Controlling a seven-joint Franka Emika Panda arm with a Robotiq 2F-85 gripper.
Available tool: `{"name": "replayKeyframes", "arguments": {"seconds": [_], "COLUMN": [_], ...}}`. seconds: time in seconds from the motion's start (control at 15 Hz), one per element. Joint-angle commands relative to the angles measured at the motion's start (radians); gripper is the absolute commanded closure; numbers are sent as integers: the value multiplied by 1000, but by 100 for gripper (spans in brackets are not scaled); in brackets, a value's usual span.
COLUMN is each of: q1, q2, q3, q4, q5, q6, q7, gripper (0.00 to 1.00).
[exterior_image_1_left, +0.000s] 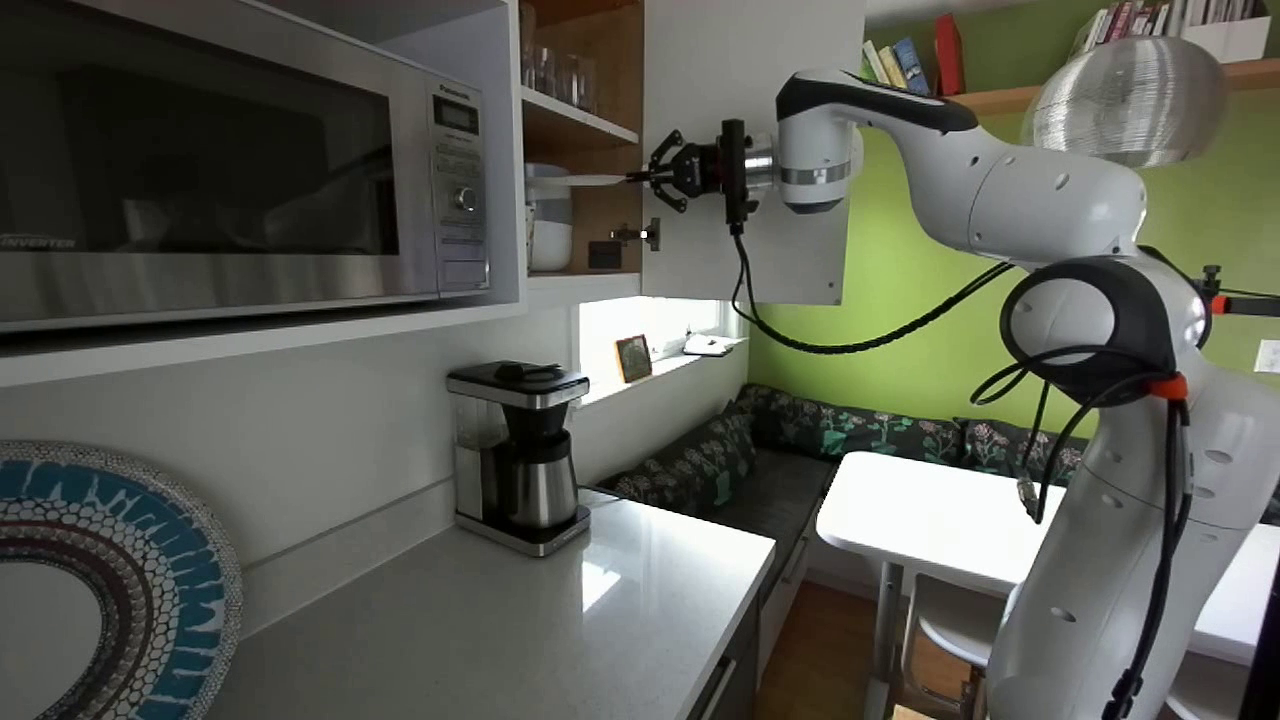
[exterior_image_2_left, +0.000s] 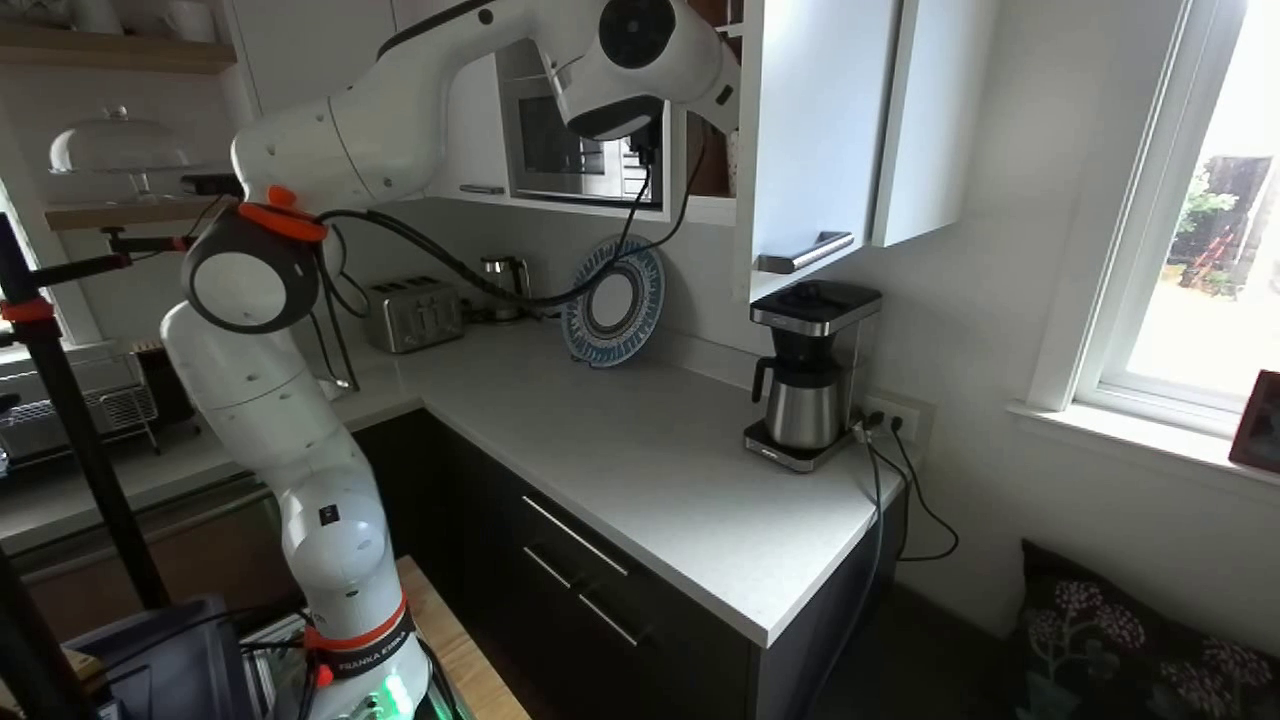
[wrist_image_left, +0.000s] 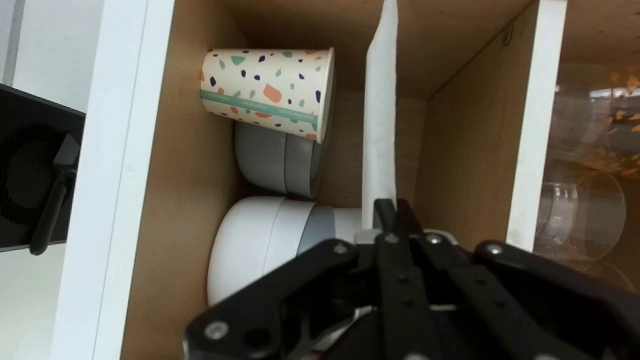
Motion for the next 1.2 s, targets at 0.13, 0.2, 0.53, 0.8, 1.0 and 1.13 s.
{"name": "replayKeyframes", "arguments": {"seconds": [0.13, 0.2, 0.53, 0.8, 1.0, 1.13], "q1": [-11, -12, -14, -19, -22, -24], "q2": [100, 115, 189, 237, 265, 283], "q3": [14, 17, 21, 34, 43, 48], "q4": [100, 114, 194, 247, 277, 297], "q5": [-3, -8, 40, 34, 29, 29], "q6": [1, 0, -25, -27, -30, -29], "q7": [82, 93, 104, 146, 162, 169], "gripper": [100, 100, 100, 100, 100, 100]}}
